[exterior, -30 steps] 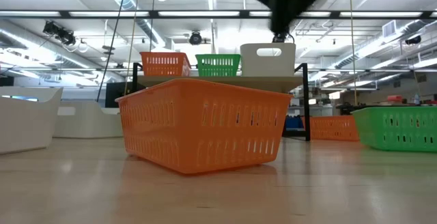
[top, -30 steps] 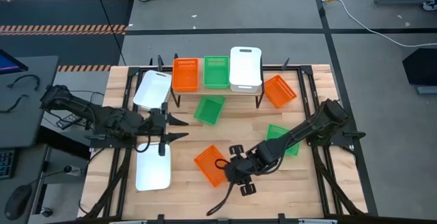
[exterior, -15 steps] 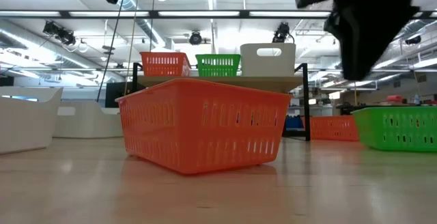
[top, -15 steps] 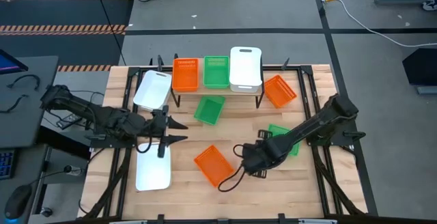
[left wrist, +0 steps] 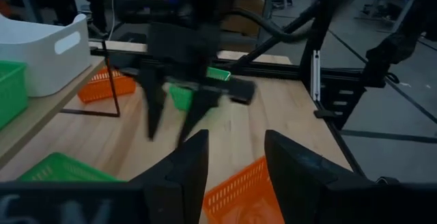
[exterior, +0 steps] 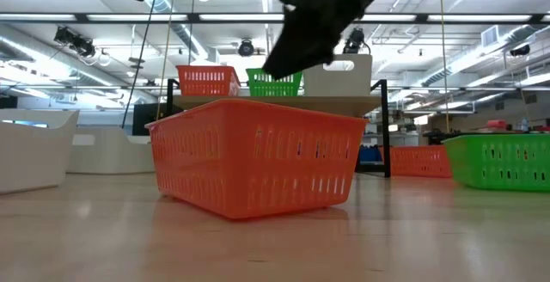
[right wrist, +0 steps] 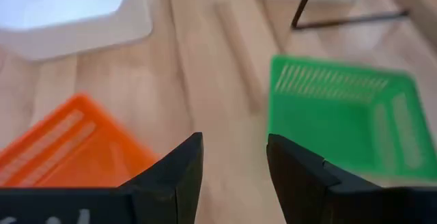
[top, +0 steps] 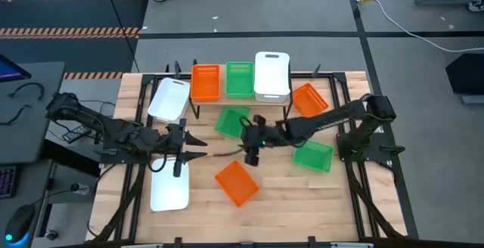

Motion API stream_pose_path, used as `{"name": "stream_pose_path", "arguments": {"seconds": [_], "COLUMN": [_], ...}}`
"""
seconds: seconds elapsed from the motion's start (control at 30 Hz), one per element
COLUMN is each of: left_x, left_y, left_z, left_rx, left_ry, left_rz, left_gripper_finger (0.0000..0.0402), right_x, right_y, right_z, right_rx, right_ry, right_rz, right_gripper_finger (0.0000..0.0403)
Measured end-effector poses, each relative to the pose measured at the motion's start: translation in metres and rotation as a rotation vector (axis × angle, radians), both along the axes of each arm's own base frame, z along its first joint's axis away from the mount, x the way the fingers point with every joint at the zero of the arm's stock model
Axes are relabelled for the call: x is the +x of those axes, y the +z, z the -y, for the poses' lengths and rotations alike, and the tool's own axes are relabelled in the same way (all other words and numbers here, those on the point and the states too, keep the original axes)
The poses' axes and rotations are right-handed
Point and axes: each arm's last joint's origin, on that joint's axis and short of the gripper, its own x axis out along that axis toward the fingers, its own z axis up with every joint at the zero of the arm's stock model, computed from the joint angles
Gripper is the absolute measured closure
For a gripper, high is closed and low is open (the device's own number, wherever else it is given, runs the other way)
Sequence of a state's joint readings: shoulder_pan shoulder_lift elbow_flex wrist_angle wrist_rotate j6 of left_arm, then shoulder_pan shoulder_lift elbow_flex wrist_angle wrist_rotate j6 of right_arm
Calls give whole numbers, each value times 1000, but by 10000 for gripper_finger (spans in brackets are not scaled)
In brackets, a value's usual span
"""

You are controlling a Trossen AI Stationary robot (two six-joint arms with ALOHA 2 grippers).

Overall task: Stack baskets on shelf by color
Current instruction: Stack the left green bin on top of the green bin on the shelf

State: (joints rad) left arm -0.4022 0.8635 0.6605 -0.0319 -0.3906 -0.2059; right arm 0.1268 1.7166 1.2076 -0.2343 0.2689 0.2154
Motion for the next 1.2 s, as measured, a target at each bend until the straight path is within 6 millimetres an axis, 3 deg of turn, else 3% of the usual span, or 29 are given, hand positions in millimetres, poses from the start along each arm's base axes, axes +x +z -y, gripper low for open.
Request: {"name": "stream_pose_path", "arguments": {"seconds": [0.13,0.4,0.57,0.8,1.07,1.2], "left_x": [0,-1,-1,0,2,5], "left_y": [-2,-5,-5,-1,10,19], "left_z": [0,-1,-1,-5,-18,-28], "left_rx": [-15,-27,-29,30,186,211], "left_ry": [8,15,22,150,319,372], "left_rz": [-21,-52,-47,-2,81,147], "left_gripper_finger": [257,256,259,260,260,259], "right_x": [12,26,28,23,17,21], "right_y": [-8,-25,-24,-13,-34,-28], "right_z": [9,2,1,2,25,34], "right_rx": [-51,-73,-141,-157,-148,-164], "right_ry": [88,300,360,328,205,154], "right_rz": [27,55,82,87,-106,-43], "right_gripper_finger": [235,235,235,235,235,235]}}
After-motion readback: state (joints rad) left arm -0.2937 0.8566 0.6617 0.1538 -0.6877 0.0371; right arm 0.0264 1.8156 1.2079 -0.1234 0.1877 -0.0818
